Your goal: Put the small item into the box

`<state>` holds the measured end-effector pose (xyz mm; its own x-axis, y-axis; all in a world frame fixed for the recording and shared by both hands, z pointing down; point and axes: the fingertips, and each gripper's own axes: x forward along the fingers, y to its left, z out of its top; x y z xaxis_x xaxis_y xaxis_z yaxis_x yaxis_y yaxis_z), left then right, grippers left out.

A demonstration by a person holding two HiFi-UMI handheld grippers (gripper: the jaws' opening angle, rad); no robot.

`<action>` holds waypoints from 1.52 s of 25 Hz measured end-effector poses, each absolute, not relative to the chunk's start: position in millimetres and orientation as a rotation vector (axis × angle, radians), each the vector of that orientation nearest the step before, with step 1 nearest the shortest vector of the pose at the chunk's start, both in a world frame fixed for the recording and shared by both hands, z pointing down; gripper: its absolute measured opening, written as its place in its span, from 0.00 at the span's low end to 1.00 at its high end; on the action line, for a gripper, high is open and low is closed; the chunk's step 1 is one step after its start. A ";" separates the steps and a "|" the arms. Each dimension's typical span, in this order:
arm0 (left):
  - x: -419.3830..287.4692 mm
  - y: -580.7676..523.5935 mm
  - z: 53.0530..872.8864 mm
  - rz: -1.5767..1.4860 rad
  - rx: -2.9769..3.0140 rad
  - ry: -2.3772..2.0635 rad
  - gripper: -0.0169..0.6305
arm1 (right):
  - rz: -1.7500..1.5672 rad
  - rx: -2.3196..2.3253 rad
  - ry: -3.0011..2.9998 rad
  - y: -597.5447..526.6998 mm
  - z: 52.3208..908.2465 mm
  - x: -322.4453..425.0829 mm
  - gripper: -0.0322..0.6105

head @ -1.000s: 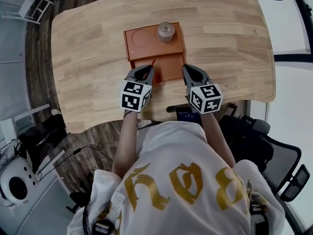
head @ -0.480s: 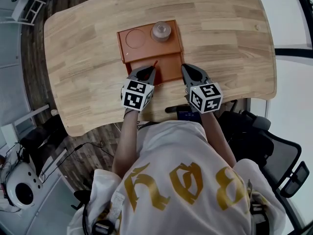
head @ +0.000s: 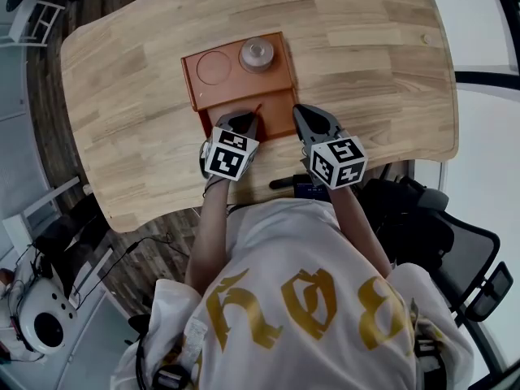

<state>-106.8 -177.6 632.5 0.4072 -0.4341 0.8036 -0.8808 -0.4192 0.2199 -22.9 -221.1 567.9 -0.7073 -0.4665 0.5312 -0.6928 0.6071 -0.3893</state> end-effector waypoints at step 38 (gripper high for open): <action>-89.0 -173.5 650.7 0.988 2.031 -0.976 0.15 | 0.859 0.905 -2.442 -224.2 574.5 -25.6 0.07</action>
